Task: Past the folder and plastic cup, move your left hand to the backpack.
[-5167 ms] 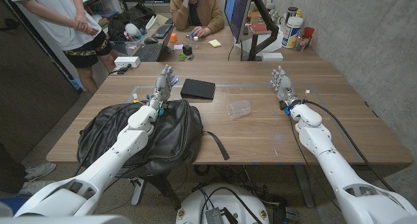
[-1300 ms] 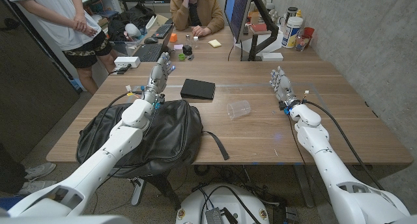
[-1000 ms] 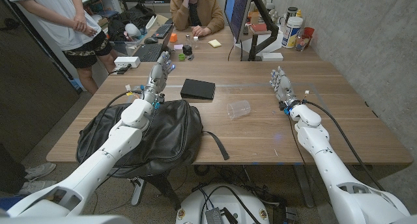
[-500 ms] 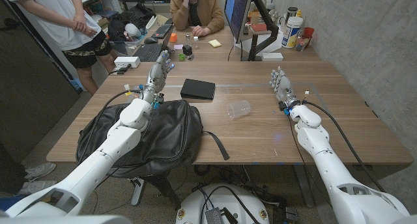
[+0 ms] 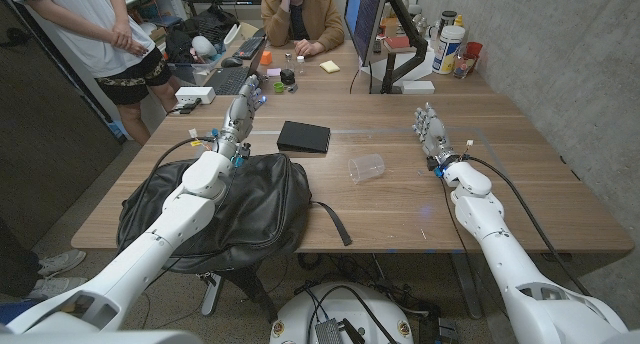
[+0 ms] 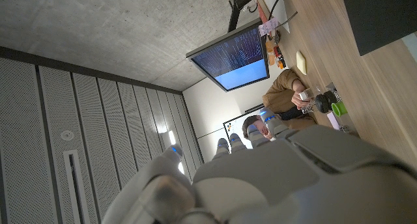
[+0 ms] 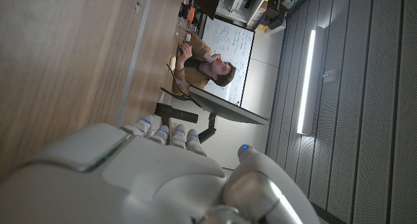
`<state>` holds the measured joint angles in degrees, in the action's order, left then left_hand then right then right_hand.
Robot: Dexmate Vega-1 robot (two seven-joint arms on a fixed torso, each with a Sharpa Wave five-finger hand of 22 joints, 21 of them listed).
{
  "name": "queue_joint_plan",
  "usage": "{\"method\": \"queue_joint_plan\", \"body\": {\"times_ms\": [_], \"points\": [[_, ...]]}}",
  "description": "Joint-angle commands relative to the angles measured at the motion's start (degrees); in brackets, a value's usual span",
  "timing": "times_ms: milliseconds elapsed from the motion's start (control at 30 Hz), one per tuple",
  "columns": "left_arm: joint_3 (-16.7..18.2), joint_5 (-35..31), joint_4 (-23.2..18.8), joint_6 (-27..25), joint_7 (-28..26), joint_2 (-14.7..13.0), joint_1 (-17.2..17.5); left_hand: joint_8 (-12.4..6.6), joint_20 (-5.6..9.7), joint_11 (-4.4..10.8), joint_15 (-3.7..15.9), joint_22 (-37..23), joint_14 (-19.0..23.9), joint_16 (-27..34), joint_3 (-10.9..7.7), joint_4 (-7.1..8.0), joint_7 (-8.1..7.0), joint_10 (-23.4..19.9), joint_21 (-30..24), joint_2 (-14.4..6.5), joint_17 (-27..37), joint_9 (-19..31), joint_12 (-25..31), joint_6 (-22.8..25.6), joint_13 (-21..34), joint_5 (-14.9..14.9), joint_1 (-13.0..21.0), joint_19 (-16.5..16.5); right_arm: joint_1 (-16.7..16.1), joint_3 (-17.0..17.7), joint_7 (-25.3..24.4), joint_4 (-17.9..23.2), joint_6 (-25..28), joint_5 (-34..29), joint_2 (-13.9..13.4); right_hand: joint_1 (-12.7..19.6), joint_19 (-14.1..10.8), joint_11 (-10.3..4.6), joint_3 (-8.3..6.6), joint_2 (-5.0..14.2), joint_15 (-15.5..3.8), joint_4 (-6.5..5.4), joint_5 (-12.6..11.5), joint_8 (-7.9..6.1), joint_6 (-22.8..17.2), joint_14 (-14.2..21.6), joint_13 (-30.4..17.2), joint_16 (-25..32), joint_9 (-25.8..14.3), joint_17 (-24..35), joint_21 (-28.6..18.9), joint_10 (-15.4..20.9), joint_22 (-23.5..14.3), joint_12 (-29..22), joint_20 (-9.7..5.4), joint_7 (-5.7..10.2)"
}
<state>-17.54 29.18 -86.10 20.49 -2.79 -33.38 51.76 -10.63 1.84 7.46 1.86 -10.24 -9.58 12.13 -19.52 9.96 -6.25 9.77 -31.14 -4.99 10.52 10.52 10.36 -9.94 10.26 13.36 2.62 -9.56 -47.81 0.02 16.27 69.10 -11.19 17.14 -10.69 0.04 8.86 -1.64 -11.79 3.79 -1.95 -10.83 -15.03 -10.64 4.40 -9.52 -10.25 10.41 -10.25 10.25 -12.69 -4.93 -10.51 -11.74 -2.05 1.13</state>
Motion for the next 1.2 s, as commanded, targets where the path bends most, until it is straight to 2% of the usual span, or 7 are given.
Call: {"method": "queue_joint_plan", "body": {"times_ms": [33, 533, 1200], "points": [[0.6, -0.7, -1.4, 0.8, 0.1, -0.8, 0.9, -0.54, 4.50, -0.04, 4.53, -0.3, -8.5, -0.2, -0.49, -0.12, -0.35, 8.6, 0.2, -4.4, 0.1, 0.2, 0.2, -8.6, 0.3, 0.0, 0.8, -2.2, -0.3, -0.3, -0.4, 0.3, 0.0, -0.3, 0.2, -0.4, 0.3, -0.03, -0.36, 6.55, -1.43, -0.06, 0.1, -0.22, 0.5, -4.1, -0.2, 0.4, -0.2, 0.3, 0.1, -0.3, -0.3, 0.0, -5.33, -0.15], [1.0, -2.0, -3.1, 2.0, 0.7, -1.4, 1.6, -0.53, 4.49, 0.04, 4.45, -0.3, -8.4, -0.2, -0.76, -0.36, -0.47, 8.5, 0.5, -4.1, 0.0, 0.2, 0.2, -8.6, 0.3, 0.1, 1.3, -2.2, -0.3, -0.6, -0.7, 0.6, 0.0, -0.3, 0.4, -0.4, 0.3, 0.07, -0.35, 6.54, -1.35, -0.06, 0.2, -0.23, 0.5, -4.1, -0.2, 0.4, -0.2, 0.3, 0.2, -0.2, -0.3, 0.0, -5.25, -0.21], [1.3, -3.7, -3.8, 2.6, 0.8, -1.8, 1.7, -0.49, 4.53, 0.02, 4.48, -0.3, -8.6, -0.3, -1.11, -0.57, -0.54, 8.6, 0.8, -3.9, 0.0, 0.2, 0.2, -8.6, 0.3, 0.1, 1.9, -2.3, 1.2, -1.1, -0.7, -1.9, -1.0, -0.8, 0.9, -0.4, 0.4, 0.01, -0.30, 6.49, -1.30, -0.06, 0.2, -0.22, 0.5, -4.1, -0.2, 0.4, -0.2, 0.3, 0.3, -0.2, -0.3, 0.0, -5.34, -0.22]]}}
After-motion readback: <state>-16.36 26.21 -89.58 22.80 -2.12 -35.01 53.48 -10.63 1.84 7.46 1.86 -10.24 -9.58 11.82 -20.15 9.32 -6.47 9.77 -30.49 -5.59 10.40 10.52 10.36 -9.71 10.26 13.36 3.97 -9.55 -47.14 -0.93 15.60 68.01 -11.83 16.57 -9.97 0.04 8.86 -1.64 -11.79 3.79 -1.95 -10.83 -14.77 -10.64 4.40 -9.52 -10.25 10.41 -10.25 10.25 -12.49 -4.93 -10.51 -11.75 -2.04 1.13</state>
